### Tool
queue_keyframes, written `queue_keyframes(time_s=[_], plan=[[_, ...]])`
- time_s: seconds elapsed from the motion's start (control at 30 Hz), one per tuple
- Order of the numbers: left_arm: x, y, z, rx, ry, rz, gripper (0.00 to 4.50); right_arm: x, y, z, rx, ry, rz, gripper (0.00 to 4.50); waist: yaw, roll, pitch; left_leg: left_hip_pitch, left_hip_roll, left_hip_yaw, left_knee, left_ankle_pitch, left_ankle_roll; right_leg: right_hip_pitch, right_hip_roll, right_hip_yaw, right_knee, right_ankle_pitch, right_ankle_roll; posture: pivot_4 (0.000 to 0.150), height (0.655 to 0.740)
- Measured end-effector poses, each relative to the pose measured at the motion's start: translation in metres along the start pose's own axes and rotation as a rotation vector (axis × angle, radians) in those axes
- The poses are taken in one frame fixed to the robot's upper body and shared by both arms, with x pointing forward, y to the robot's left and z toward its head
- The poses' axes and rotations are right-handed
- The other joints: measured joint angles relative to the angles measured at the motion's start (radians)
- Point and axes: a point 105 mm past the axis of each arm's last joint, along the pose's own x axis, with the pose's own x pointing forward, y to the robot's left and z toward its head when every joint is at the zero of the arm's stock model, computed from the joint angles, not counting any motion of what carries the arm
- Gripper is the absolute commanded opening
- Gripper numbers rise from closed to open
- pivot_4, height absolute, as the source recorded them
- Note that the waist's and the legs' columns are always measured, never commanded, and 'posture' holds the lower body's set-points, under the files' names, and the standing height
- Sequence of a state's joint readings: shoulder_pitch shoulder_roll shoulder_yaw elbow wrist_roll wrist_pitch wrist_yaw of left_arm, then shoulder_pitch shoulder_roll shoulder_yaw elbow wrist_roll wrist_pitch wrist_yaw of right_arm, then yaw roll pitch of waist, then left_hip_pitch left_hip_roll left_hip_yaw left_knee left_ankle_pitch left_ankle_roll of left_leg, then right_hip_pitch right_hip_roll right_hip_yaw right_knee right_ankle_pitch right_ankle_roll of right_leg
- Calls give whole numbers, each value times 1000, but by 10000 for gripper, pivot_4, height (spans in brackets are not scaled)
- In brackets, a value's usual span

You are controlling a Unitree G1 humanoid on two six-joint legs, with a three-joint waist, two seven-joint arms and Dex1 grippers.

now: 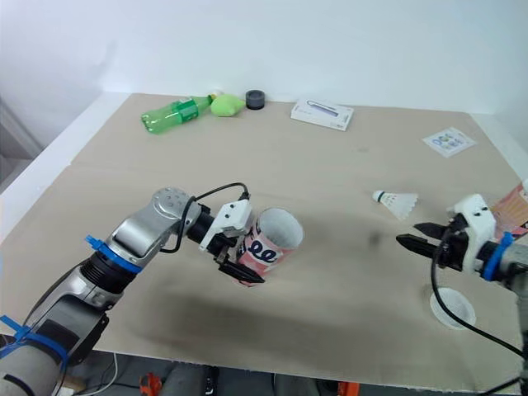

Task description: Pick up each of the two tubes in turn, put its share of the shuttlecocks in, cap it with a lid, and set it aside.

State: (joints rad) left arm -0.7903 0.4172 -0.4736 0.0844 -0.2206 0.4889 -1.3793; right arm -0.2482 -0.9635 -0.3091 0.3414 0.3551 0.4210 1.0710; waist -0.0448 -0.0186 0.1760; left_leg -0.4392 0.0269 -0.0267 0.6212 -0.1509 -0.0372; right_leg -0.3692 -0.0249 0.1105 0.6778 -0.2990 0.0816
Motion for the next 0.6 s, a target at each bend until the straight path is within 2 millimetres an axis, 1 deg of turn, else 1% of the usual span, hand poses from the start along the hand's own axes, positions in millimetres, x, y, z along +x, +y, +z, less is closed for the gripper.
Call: queue_keyframes(time_s=[0.1,0.13,0.17,0.33,0.37,0.47,0.5,0.6], plan=[[1,-1,1,-3,-1,-2,37304,9,-9,8,-2,-21,-11,28829,2,0,0,0,0,-1,-1,0,0,0,0,0,0,-1,0,1500,7294],[1,-1,1,-3,-1,-2,37304,9,-10,9,-3,-23,-13,28829,2,0,0,0,0,-1,-1,0,0,0,0,0,0,-1,-1,1500,7294],[0,-2,1,-5,-1,-2,37304,12,-16,9,-4,-19,-18,28829,1,0,0,0,-1,-1,-2,0,-1,0,0,0,0,-1,-1,1500,7294],[-2,-2,0,-13,2,9,37304,18,-23,9,19,-24,-30,28829,-2,0,0,0,0,0,-2,0,0,0,0,0,0,-1,-1,1500,7294],[-3,-2,-1,-17,5,15,37304,23,-23,16,12,-43,-26,28829,-3,0,0,1,0,-1,-2,0,0,0,1,0,0,-1,-1,1500,7294],[-3,-2,-1,-17,6,19,37304,29,-22,18,13,-51,-16,28829,-3,0,0,1,0,-1,-2,0,0,0,1,0,0,-1,-1,1500,7294],[-3,-2,-1,-16,8,22,37304,39,-19,22,21,-70,-1,28829,-3,1,0,1,0,0,-2,0,-1,0,0,0,0,-1,-1,1500,7294],[-3,-3,-1,-15,9,22,37304,46,-17,24,13,-65,11,28829,-3,1,0,1,0,0,-2,0,-1,0,1,0,0,-1,-1,1500,7294]])
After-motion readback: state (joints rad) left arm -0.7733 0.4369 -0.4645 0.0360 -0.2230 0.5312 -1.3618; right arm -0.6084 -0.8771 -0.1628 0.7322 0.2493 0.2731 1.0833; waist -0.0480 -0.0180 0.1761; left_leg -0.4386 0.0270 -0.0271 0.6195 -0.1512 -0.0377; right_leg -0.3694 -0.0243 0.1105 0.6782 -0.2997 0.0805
